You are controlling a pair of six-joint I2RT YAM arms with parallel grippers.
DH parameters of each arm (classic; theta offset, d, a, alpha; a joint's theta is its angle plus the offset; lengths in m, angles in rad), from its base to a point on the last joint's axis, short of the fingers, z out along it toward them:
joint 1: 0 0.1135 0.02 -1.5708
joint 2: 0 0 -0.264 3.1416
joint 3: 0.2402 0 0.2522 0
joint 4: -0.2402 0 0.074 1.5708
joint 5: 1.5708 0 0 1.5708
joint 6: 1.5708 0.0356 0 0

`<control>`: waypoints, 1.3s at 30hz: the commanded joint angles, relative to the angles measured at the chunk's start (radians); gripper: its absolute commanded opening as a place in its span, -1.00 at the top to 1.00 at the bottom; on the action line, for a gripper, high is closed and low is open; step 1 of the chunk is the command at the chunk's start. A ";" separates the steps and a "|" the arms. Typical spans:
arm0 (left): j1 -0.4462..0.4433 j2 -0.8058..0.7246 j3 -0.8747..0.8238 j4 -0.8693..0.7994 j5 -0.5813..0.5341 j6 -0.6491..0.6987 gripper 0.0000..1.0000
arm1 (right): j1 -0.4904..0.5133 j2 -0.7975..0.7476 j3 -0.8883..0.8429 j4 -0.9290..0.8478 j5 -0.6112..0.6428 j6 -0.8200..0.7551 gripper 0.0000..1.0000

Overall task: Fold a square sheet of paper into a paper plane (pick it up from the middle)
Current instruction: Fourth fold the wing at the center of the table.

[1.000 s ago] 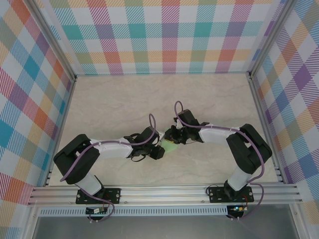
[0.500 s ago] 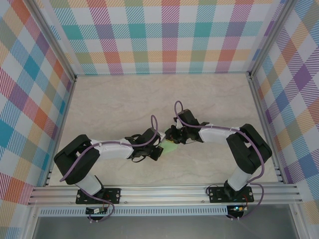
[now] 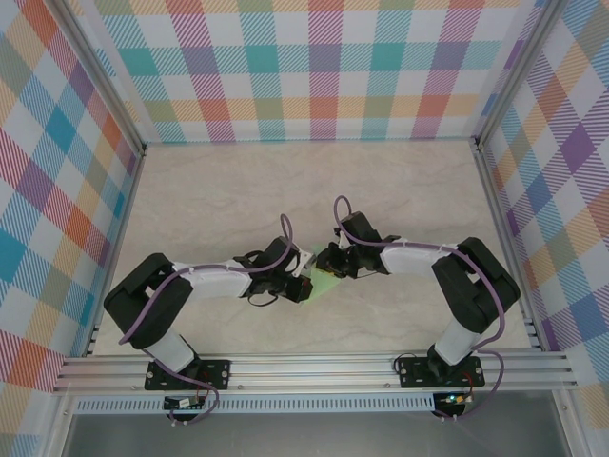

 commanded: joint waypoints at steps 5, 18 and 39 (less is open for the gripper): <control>0.052 0.044 -0.020 0.037 0.163 -0.023 0.96 | 0.005 -0.070 -0.031 -0.038 0.014 -0.002 0.59; 0.102 0.056 -0.051 0.089 0.216 -0.085 0.98 | 0.006 -0.098 -0.046 -0.023 -0.014 -0.004 0.62; 0.190 0.092 -0.103 0.148 0.328 -0.160 0.98 | 0.009 0.044 0.057 0.011 -0.070 -0.009 0.63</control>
